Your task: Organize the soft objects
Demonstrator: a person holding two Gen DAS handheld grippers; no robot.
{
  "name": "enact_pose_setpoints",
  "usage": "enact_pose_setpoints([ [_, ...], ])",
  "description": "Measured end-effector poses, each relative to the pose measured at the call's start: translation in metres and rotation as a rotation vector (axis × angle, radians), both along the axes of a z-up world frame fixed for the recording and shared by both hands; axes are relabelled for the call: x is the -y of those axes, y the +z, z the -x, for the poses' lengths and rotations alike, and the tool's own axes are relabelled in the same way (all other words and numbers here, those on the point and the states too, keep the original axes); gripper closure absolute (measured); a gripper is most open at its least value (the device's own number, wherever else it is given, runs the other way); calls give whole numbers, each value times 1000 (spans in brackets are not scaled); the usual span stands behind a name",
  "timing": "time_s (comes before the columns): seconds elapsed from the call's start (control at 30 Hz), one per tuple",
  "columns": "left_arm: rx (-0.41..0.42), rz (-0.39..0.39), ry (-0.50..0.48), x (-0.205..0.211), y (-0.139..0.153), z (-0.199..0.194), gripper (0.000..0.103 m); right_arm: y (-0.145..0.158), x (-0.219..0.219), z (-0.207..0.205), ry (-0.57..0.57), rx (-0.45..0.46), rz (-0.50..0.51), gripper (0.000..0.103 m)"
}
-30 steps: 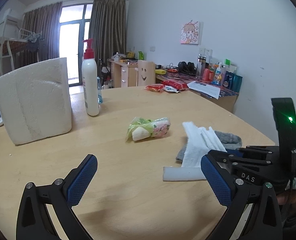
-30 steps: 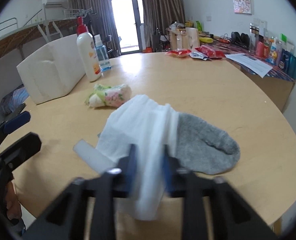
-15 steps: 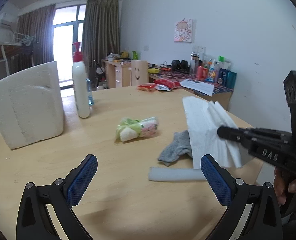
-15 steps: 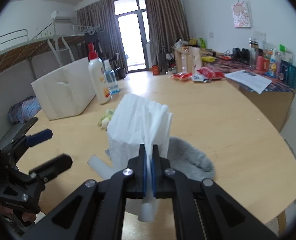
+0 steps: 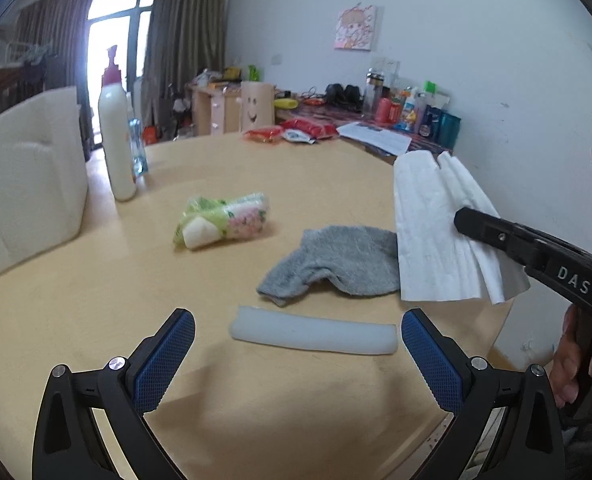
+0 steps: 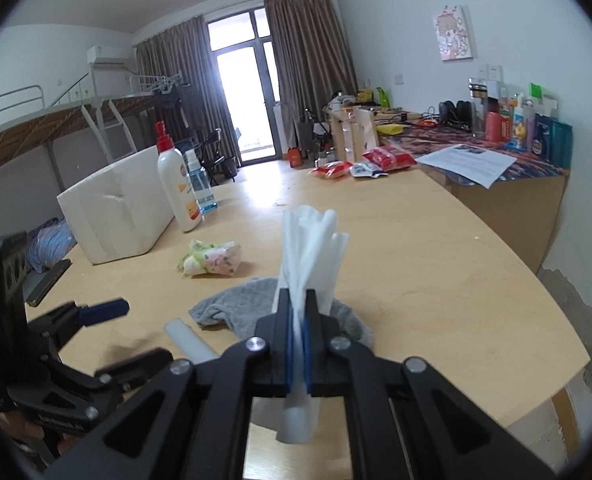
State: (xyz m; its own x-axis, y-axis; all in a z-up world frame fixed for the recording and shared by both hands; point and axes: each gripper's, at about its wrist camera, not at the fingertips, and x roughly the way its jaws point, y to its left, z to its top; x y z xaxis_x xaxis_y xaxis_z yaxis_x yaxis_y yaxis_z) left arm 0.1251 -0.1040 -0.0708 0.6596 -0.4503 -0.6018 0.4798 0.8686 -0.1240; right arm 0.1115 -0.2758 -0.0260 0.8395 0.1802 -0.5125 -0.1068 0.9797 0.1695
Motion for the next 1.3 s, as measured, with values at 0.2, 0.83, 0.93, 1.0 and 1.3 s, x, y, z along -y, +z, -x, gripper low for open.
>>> enact_pose_setpoints([
  [0.2,-66,-14,111,20,-9,4,0,-3,11,1,16,4,-20,97],
  [0.83,-113,-90,539,60,-24,11,1,-2,33,7,153,32,-52,97],
  [0.93,-119,-108,569,64,-28,9,1,-3,36,9,160,36,-61,97],
  [1.0,-134,-95,584,64,-30,6,1,-4,38,9,162,36,-68,97],
  [1.3,-121,-114,633,70,-32,3,10,-1,43,14,151,46,-79,97],
])
